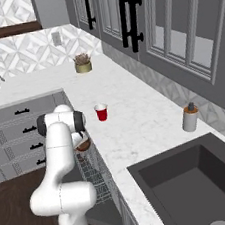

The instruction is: Pick up the cup and bowl from the counter, place them in the dishwasher, and close the dishwasher door.

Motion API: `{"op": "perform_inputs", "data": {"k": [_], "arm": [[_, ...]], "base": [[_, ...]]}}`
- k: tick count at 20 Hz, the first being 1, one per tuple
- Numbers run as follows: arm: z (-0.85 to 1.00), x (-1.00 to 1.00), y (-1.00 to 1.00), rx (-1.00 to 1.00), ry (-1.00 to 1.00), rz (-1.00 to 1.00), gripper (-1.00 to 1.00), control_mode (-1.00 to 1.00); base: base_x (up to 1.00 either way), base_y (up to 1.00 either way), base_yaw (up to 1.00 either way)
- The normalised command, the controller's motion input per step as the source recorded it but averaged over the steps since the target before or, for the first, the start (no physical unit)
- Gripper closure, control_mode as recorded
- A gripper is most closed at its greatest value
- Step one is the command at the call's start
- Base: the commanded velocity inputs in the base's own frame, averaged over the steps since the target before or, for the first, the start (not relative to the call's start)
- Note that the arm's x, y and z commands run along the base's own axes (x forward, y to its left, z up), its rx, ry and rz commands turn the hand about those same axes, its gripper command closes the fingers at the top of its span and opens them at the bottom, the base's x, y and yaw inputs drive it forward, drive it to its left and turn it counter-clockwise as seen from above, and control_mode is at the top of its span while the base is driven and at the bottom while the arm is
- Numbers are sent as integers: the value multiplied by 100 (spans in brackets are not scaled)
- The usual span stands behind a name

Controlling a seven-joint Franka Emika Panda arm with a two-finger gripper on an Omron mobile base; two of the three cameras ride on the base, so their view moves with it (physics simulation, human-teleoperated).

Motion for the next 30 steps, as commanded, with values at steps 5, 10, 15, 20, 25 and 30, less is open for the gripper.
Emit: {"op": "perform_inputs", "data": {"k": [5, 10, 15, 20, 25, 30], "arm": [[-41, 36, 0, 0, 0, 0, 100, -100], [-49, 6, 2, 0, 0, 0, 100, -100], [-35, 0, 11, 0, 0, 0, -100, -100], [-7, -34, 5, 0, -2, 1, -100, -100], [27, -73, 19, 0, -9, 3, -100, -100], [88, -65, 26, 3, -15, 5, -100, -100]], "base": [[0, 0, 0], [0, 0, 0], [0, 0, 0], [0, 0, 0], [0, 0, 0], [0, 0, 0]]}}
